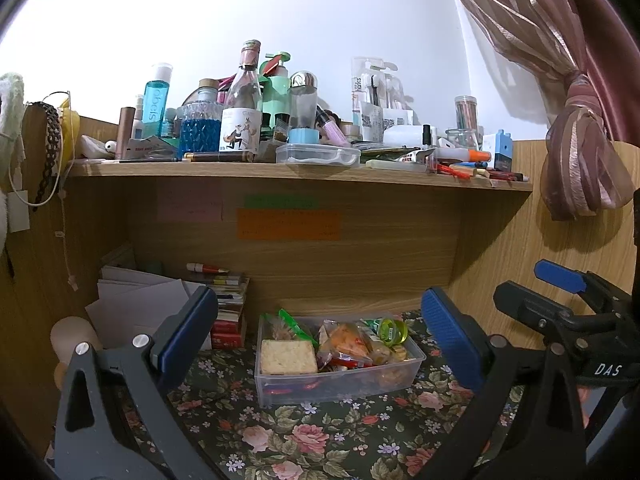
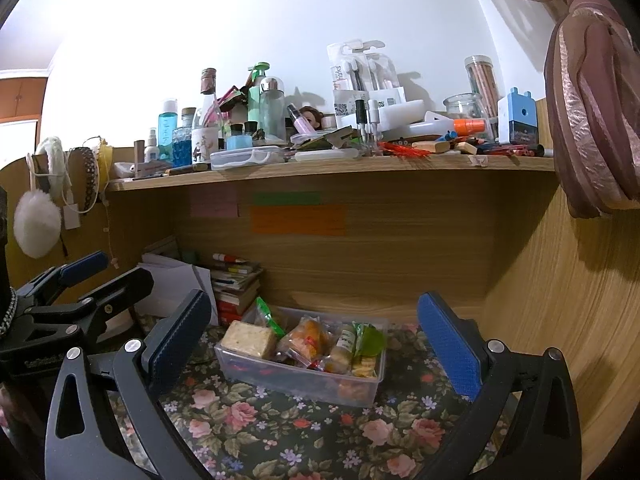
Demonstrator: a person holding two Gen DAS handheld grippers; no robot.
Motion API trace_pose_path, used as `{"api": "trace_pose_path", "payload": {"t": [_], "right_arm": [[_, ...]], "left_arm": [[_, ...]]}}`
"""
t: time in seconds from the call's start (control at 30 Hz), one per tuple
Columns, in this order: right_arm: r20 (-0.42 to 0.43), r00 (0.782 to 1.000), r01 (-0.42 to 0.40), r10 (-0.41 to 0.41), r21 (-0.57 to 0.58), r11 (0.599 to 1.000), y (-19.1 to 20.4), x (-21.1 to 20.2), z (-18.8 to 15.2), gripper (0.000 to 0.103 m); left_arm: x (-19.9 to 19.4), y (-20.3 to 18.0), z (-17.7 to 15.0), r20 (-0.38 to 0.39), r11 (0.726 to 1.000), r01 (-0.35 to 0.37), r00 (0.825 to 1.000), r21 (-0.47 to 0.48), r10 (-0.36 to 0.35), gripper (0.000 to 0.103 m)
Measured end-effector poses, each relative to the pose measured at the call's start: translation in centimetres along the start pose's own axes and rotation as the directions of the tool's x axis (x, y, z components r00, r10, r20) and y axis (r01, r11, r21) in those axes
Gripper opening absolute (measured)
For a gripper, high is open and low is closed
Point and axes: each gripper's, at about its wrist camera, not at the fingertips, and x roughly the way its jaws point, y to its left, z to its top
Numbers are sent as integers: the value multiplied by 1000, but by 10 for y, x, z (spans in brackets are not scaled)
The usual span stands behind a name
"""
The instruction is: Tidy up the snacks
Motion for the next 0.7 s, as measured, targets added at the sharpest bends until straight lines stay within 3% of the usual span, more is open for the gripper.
{"api": "trace_pose_path", "payload": {"t": [0.7], "right_arm": [[-6,1000,-3,3,0,1000,-2,1,-1,103]], "left_arm": [[1,-3,-3,-14,1000,30,999,1,-30,103]]}}
